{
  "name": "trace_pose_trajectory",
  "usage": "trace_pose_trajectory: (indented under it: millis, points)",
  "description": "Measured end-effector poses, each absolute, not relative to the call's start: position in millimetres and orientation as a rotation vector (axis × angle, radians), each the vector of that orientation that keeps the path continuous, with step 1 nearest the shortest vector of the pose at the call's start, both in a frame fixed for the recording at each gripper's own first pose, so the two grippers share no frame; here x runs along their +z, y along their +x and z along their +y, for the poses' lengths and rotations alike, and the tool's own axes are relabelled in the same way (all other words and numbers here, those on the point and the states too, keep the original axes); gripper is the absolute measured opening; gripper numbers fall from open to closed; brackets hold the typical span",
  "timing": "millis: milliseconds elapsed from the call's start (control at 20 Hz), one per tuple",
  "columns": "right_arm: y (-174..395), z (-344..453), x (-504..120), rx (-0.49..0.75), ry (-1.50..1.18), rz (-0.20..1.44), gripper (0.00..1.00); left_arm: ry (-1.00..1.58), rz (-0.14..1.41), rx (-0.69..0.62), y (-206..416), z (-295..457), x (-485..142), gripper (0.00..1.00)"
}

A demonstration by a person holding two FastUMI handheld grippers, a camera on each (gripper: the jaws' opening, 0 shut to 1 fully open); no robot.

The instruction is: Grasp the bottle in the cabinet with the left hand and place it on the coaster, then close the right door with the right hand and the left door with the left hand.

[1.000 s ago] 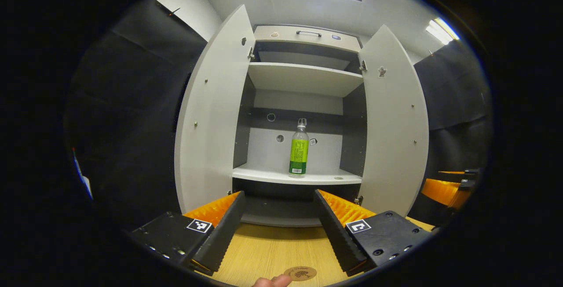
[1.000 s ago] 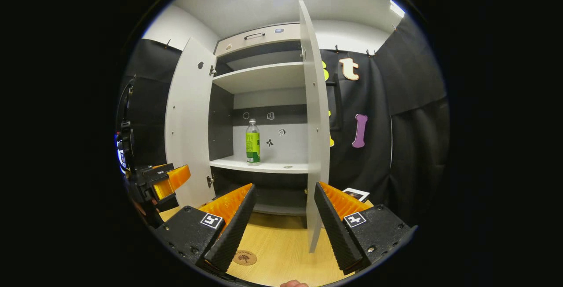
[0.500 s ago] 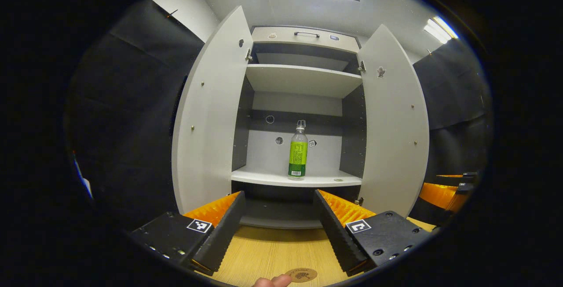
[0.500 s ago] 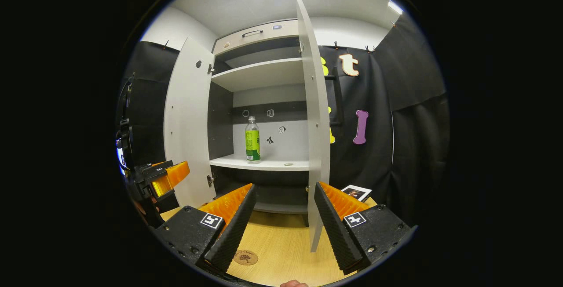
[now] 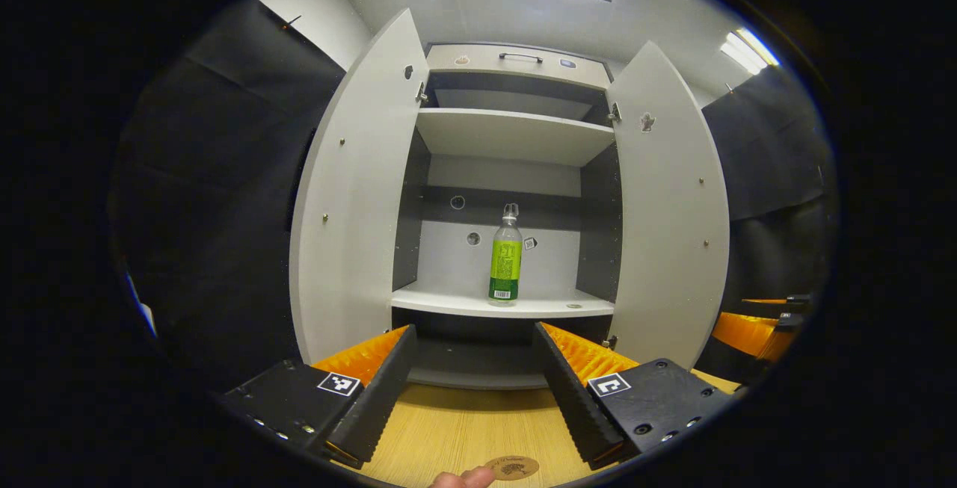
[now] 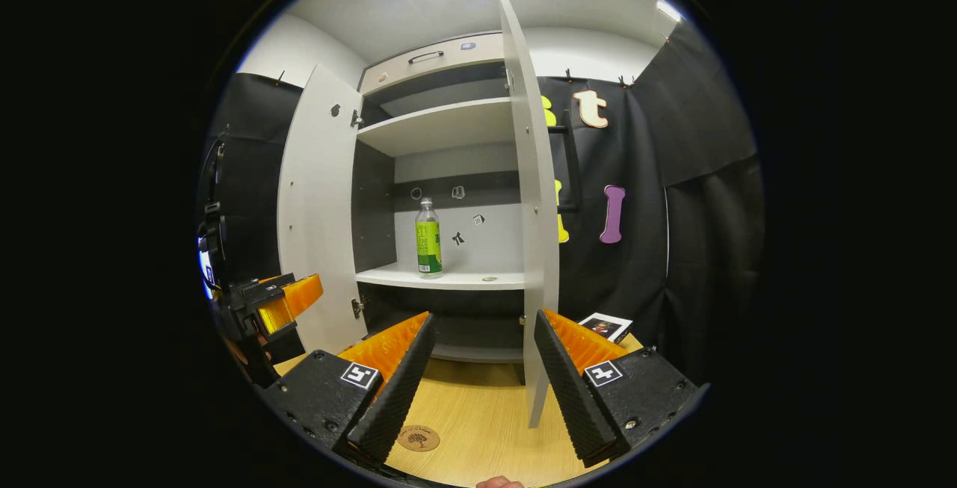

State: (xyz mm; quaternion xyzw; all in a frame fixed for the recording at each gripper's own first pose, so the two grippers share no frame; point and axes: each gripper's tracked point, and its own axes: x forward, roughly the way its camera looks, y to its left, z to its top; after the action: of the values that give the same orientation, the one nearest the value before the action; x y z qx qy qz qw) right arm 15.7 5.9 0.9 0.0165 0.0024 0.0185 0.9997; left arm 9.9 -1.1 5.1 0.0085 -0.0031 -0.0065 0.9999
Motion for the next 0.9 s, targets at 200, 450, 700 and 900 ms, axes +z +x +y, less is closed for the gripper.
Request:
trace_pose_trajectory:
  millis: [200,450,700,900]
  points:
    - [13.9,5.2,-0.1,0.037,0.033,0.007,0.82,0.019,-0.004,-0.017,9.5,-2.6,5.8,0.95]
    - [11.5,3.9,-0.3,0.034,0.030,0.013,0.82,0.012,-0.005,-0.029,10.2,-6.9,7.3,0.94]
    - [7.6,2.1,0.6,0.028,0.018,0.011,0.82,-0.021,0.008,-0.080,26.2,-17.6,10.2,0.90]
    - [5.4,-0.8,3.7,0.014,0.014,0.004,0.82,-0.037,0.023,-0.116,53.3,-23.7,11.4,0.95]
